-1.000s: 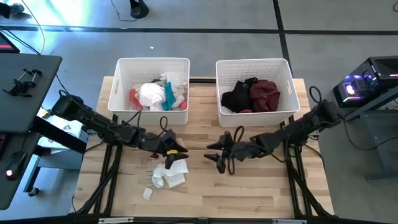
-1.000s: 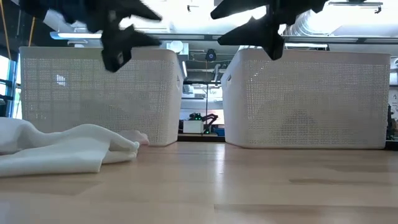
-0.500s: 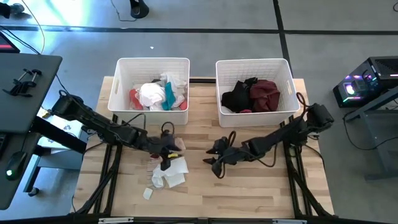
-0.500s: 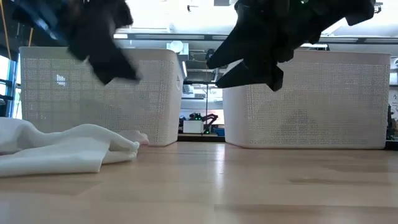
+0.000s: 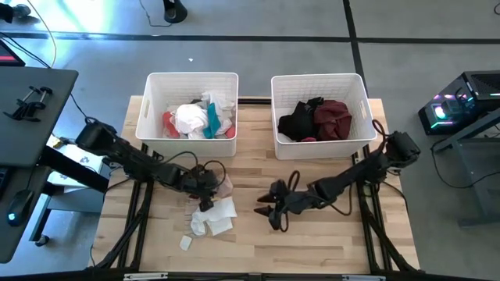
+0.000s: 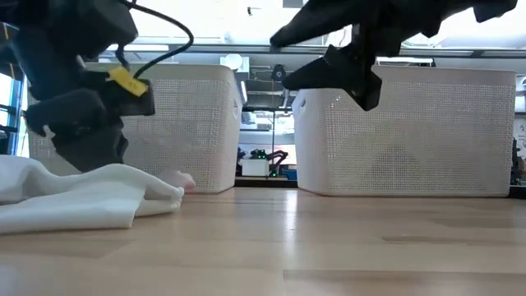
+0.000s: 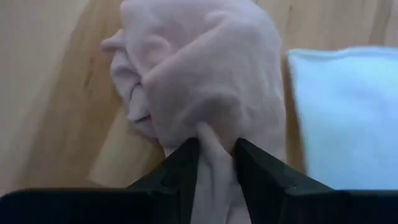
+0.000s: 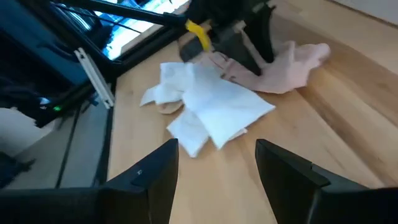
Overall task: Sort clothes
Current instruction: Put the light pink sock into the left white laundry bin
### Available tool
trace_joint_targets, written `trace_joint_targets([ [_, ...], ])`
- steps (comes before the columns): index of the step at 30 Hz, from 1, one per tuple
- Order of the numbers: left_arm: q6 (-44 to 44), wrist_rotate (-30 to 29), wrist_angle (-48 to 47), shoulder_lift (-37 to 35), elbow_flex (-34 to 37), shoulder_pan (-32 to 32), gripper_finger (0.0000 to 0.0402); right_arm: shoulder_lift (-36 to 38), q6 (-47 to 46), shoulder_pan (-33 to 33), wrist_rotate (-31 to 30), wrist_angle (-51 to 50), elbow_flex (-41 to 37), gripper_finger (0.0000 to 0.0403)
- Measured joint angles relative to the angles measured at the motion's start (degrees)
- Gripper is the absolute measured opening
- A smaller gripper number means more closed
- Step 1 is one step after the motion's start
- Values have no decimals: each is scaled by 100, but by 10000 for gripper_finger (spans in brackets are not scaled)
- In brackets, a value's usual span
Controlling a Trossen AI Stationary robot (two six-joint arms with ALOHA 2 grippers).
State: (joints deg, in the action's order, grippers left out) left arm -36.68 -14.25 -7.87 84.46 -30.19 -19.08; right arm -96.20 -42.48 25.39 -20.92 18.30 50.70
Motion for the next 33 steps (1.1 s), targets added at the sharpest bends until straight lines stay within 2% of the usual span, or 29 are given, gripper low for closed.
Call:
trace_joint_targets([
  [2, -161, 67, 63, 151, -16, 1, 81, 0, -55, 55, -19, 104, 0, 199],
  [6, -325, 98, 12, 156, -78, 5, 13, 9, -61, 150, -38, 107, 186, 199],
  [11, 68, -21, -751, -241, -638, 1, 4, 11, 326, 239, -53, 5, 663, 199],
  [15, 467, -622, -1570, -743, -1408, -55, 2, 17, 901, 243, -53, -486, 1197, 199],
  [19, 1053, -1307, -1952, -1232, -2198, -80, 1, 17, 1285, 204, -113, -1489, 1845, 199],
  [27, 1985, -2679, -2560, -1966, -3406, 83, 1, 17, 1784, 199, -1025, -3949, 3329, 199],
  [33, 3052, -3336, -2548, -2505, -3883, 497, 1, 20, 2086, 199, -1676, -5003, 4204, 199],
])
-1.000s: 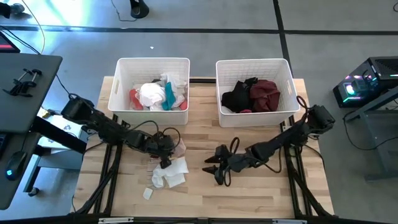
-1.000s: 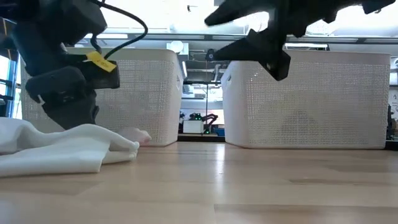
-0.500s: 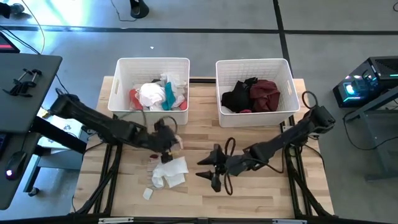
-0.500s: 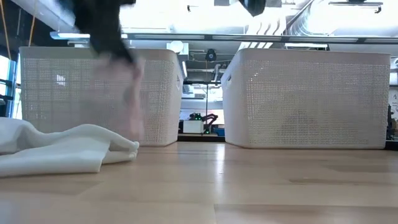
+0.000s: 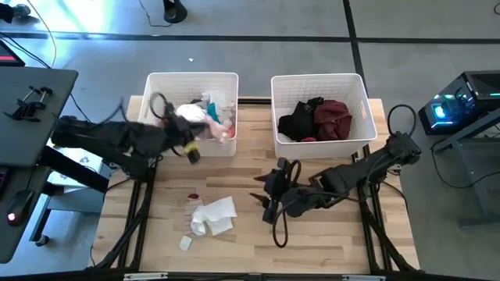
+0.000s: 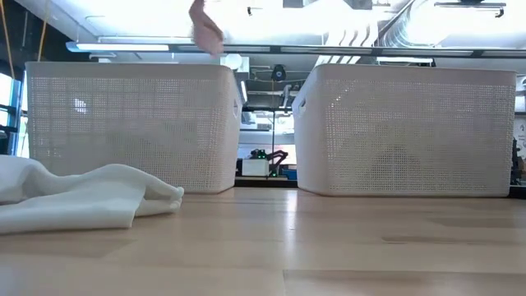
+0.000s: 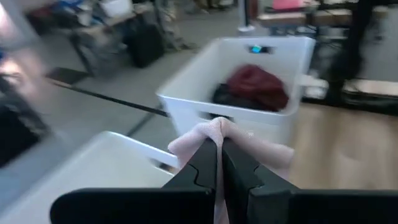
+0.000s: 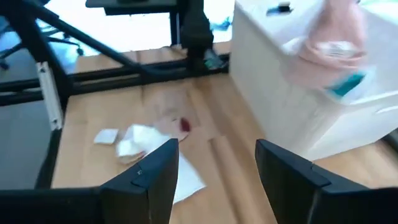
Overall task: Sort clothes
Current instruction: Put the light pink sock into the left white laundry bin
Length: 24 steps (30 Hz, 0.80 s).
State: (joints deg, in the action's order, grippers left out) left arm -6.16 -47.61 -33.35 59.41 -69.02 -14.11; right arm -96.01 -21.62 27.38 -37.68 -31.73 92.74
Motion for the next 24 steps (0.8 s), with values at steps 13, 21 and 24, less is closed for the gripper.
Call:
trace_joint_targets([
  [13, -85, 248, -1318, -698, -19, 1598, 1, 2, 716, -241, -735, -436, 296, 199],
  [21, -248, 763, -1741, -645, -19, 2267, 1, 2, 709, -429, -725, -627, 296, 199],
  [24, -539, 1023, -1997, -551, -19, 2609, 1, 2, 709, -454, -723, -627, 296, 199],
])
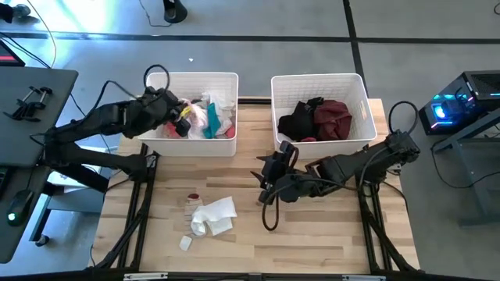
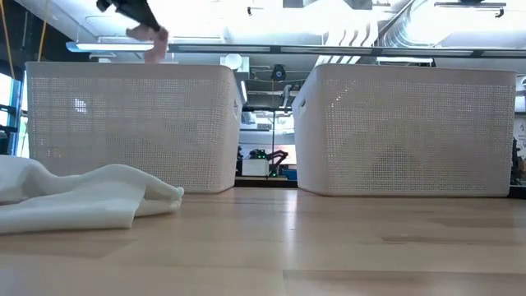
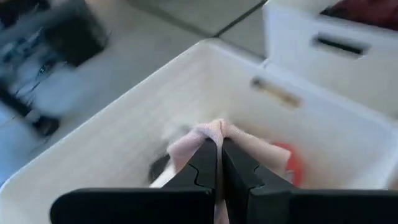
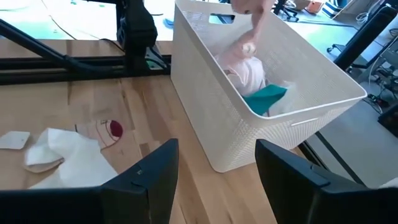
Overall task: Sort clothes
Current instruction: Put the light pink sock into the left white laundry bin, then put the white red striped sock into the left white laundry bin
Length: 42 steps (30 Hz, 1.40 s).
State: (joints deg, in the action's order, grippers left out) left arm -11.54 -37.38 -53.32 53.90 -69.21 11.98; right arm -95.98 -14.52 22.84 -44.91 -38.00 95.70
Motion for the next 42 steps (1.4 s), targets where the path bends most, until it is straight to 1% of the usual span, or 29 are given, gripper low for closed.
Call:
trace_joint_targets([
  [4, -106, -79, -236, 227, 2, 613, 3, 0, 2, 1, 20, 0, 0, 199],
  [7, 235, 12, -83, 376, 2, 1014, 23, 0, -29, 28, 66, 0, 0, 199],
  [9, 456, 294, 113, 431, 2, 1225, 47, 0, -121, 83, 71, 0, 0, 199],
  [11, 499, 563, 205, 460, 2, 1392, 79, 0, -254, 166, 94, -8, 0, 199],
  [14, 267, 855, 223, 462, 2, 1539, 131, 2, -459, 315, 101, -87, 0, 199],
  [16, 63, 1222, 196, 439, 2, 1555, 161, 4, -579, 414, 99, -184, 0, 199],
  [18, -72, 1924, 155, 415, 2, 1511, 182, 7, -728, 490, 98, -301, 0, 199],
  [19, -36, 2403, 137, 412, 2, 1436, 188, 7, -797, 515, 100, -372, 0, 199],
  [21, 188, 3285, -8, 433, 2, 1144, 191, 7, -927, 556, 100, -498, 0, 199],
  [23, 515, 3891, -247, 487, 2, 577, 185, 7, -1044, 578, 97, -616, 0, 199],
  [24, 680, 4057, -423, 524, 2, 221, 180, 7, -1111, 578, 98, -677, 0, 199],
  [26, 890, 4140, -791, 615, 2, -577, 168, 7, -1252, 585, 100, -783, 0, 199],
  [28, 749, 4163, -855, 711, 109, -1324, 157, 7, -1393, 614, 101, -902, 0, 199],
  [31, -17, 4181, -327, 797, 671, -2306, 147, 8, -1550, 677, 125, -1083, 0, 199],
  [35, -1104, 4183, 839, 1018, 1808, -3398, 145, 9, -1755, 763, 144, -1333, 0, 199],
  [38, -2080, 4130, 1717, 1284, 2563, -3886, 146, 9, -1849, 796, 144, -1445, 0, 199],
  [42, -3781, 3563, 1823, 1743, 3164, -4148, 145, 9, -1815, 803, 140, -1473, 0, 199],
])
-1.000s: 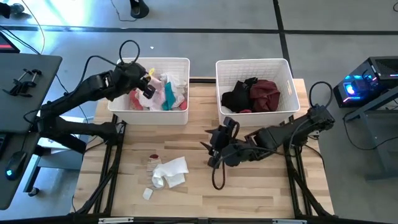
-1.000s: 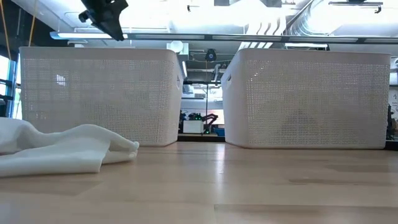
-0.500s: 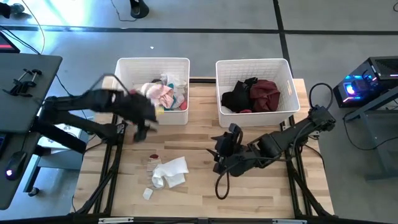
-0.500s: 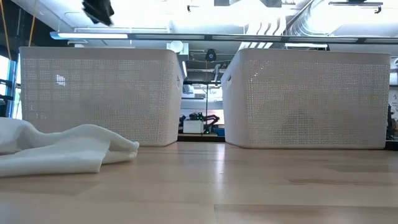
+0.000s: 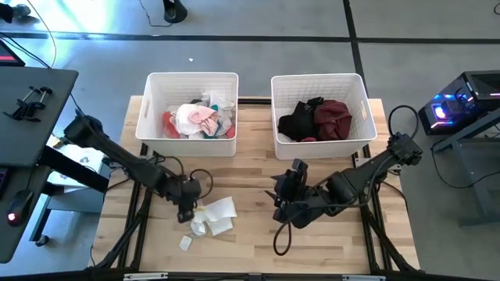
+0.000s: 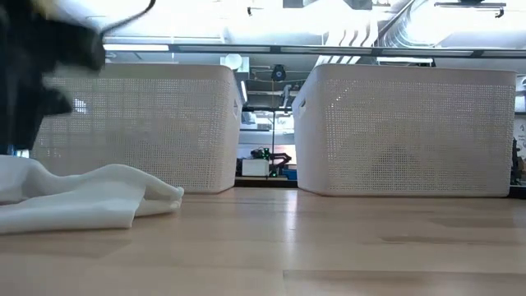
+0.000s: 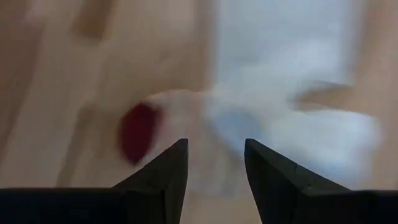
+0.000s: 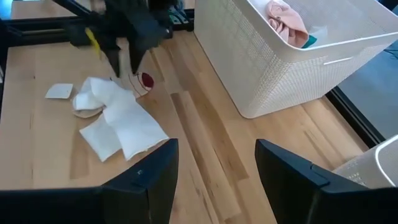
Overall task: Sort clothes
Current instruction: Put the white red striped sock into the left white laundry bin
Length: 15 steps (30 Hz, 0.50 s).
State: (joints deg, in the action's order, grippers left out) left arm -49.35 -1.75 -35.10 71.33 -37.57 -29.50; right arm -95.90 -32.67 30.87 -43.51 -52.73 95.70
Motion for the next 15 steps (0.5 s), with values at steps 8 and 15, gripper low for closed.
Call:
trace_joint_targets([
  [8, -270, -413, 883, 962, 524, -107, 129, 0, 53, -88, -1, 3, 0, 199],
  [15, 137, -434, 518, 1086, 288, -42, 16, 0, 14, -87, 1, 19, -2, 199],
])
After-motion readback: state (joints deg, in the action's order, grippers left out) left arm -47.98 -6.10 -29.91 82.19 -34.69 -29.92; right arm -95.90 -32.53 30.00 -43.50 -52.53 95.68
